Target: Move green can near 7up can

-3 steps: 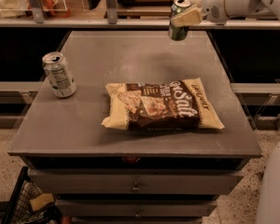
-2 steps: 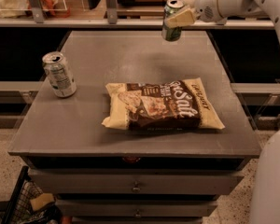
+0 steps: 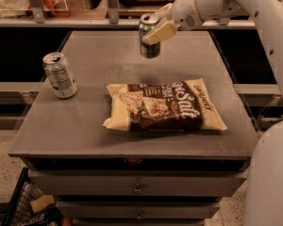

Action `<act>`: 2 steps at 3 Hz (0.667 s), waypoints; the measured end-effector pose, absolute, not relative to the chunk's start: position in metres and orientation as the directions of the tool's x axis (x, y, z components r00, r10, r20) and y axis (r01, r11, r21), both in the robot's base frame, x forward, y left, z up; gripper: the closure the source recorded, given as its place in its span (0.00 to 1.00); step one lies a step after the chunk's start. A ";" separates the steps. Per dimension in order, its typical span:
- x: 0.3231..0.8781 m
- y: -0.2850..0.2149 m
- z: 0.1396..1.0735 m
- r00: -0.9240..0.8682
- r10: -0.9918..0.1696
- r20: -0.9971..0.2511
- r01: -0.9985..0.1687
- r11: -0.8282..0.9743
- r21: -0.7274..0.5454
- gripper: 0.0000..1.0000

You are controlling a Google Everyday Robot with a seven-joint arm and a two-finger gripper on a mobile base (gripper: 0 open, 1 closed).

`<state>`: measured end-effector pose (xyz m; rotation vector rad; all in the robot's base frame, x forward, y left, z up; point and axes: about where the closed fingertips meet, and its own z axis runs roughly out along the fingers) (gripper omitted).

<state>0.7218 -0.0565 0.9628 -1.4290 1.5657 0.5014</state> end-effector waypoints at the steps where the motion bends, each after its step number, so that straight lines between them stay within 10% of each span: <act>1: 0.689 -0.013 0.945 0.140 -0.558 -0.818 -0.972 0.081 -0.221 1.00; 2: 0.668 0.022 0.938 0.166 -0.538 -0.826 -0.984 -0.041 -0.172 1.00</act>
Offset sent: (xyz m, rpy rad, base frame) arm -0.0786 0.1126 -0.0283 -0.0313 0.1707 0.4343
